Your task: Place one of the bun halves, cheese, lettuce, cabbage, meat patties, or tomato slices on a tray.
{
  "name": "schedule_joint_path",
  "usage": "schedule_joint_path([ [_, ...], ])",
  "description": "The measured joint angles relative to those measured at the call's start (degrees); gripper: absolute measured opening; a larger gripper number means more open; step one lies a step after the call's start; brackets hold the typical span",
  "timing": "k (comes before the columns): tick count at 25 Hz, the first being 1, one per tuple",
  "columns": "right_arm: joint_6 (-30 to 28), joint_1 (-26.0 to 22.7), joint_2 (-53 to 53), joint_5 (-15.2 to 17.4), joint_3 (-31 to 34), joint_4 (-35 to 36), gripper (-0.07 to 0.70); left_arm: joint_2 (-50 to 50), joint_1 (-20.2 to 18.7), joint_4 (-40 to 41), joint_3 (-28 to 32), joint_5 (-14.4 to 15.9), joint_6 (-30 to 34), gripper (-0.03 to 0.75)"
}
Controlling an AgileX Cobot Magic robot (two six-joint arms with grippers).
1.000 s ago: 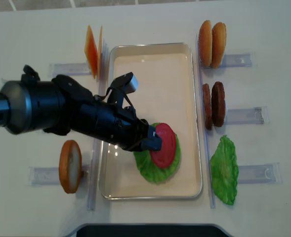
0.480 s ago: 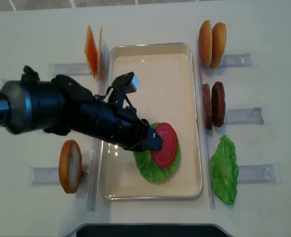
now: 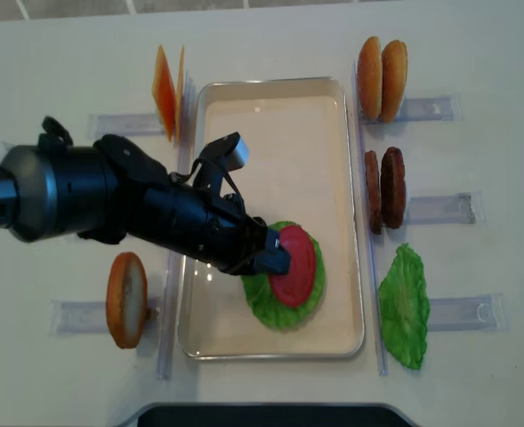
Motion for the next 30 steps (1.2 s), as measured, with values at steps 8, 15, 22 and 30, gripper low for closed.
schedule_joint_path([
  [8,0.00,0.00,0.00,0.00,0.00,0.00,0.587,0.00,0.00,3.44,0.00,-1.30,-4.16,0.301],
  [15,0.00,0.00,0.00,0.00,0.00,0.00,0.587,-4.01,0.00,13.64,-0.14,-5.79,-14.91,0.472],
  [22,0.00,0.00,0.00,0.00,0.00,0.00,0.587,-11.48,0.00,31.93,-4.57,-3.76,-30.88,0.492],
  [30,0.00,0.00,0.00,0.00,0.00,0.00,0.587,-19.02,6.58,55.25,-10.40,11.27,-48.50,0.492],
])
